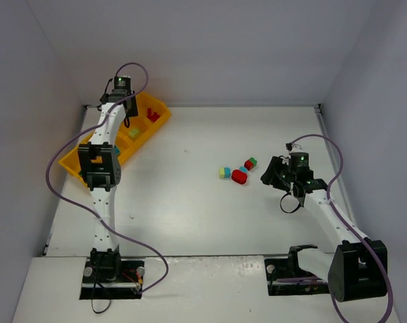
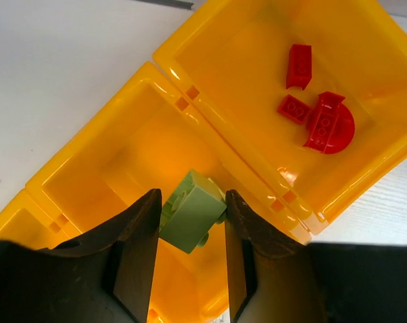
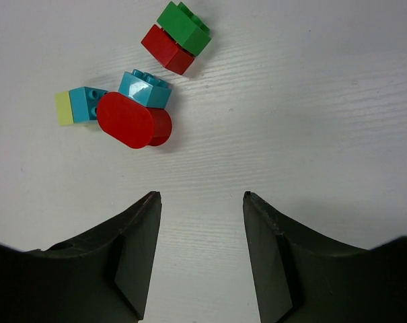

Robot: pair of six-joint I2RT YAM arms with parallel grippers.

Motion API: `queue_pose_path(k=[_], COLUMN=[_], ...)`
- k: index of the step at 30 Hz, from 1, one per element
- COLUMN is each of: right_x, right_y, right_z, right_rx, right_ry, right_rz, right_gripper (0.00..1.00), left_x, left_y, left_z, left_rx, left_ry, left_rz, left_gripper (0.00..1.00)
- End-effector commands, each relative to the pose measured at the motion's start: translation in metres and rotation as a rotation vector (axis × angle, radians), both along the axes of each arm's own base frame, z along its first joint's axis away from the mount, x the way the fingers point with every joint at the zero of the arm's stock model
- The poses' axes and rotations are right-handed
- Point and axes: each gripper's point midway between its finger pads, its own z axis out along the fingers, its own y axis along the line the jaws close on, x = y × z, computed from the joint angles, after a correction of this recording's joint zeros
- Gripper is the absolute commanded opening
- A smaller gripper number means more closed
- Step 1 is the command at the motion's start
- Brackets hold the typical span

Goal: Sort the legos into containers by color

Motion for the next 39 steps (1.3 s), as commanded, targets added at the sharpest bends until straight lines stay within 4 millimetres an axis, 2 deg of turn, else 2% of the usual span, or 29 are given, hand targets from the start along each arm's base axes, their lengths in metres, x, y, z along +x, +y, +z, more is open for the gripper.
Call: queue_pose_path(k=[1, 7, 10, 12, 14, 18, 23, 26, 28, 29, 31, 32, 33, 35, 36, 37, 39], right_x=[0.018, 0.021, 0.022, 0.023, 0.023, 0.024, 0.028, 0.035, 0.04, 0.05, 0.057, 0.062, 0.067, 0.075, 0.082, 0.084, 0.09], right_y=[0.003, 0.002, 0.003, 0.004, 0.005, 0.009, 0.014, 0.019, 0.021, 0.023, 0.03, 0.035, 0.044, 0.054, 0.059, 0.067, 0.074], right_z=[0.021, 0.024, 0.028, 0.03, 0.031, 0.036, 0.044, 0.049, 0.05, 0.056, 0.054, 0.057, 0.064, 0.06, 0.068, 0.061, 0.059], right_rx=[0.018, 0.018, 0.019, 0.02, 0.021, 0.027, 0.025, 0.004, -0.009, -0.016, -0.019, -0.015, -0.017, -0.021, -0.031, -0.037, -0.048], right_ry=[-0.076, -0.084, -0.094, -0.098, -0.102, -0.112, -0.133, -0.144, -0.147, -0.176, -0.17, -0.181, -0.199, -0.191, -0.214, -0.194, -0.189], right_rz=[-0.001, -0.002, 0.004, 0.009, 0.014, 0.028, 0.057, 0.097, 0.115, 0.128, 0.152, 0.17, 0.195, 0.225, 0.246, 0.27, 0.285], right_gripper=[0.49, 0.49, 0.51, 0.51, 0.52, 0.52, 0.52, 0.51, 0.51, 0.51, 0.51, 0.51, 0.51, 0.51, 0.51, 0.5, 0.5], left_x=[-0.001, -0.009, -0.014, -0.017, -0.018, -0.017, -0.015, -0.021, -0.032, -0.037, -0.054, -0.06, -0.074, -0.088, -0.098, -0.107, -0.12], left_y=[0.005, 0.002, 0.002, 0.004, 0.005, 0.004, -0.003, -0.021, -0.044, -0.062, -0.089, -0.102, -0.123, -0.151, -0.166, -0.177, -0.191], left_z=[0.065, 0.069, 0.079, 0.079, 0.075, 0.078, 0.09, 0.106, 0.116, 0.118, 0.121, 0.121, 0.116, 0.115, 0.118, 0.107, 0.104], left_rx=[0.013, 0.007, 0.01, 0.021, 0.032, 0.029, -0.01, -0.085, -0.138, -0.149, -0.176, -0.199, -0.222, -0.297, -0.322, -0.358, -0.416], left_ry=[-0.132, -0.128, -0.14, -0.138, -0.123, -0.133, -0.16, -0.194, -0.203, -0.206, -0.204, -0.202, -0.182, -0.167, -0.162, -0.13, -0.11], left_rz=[0.007, -0.012, -0.022, -0.019, -0.02, -0.026, -0.032, -0.059, -0.128, -0.16, -0.231, -0.25, -0.295, -0.354, -0.386, -0.413, -0.426], left_gripper=[0.29, 0.3, 0.36, 0.41, 0.42, 0.46, 0.47, 0.48, 0.5, 0.52, 0.57, 0.59, 0.61, 0.65, 0.65, 0.66, 0.66])
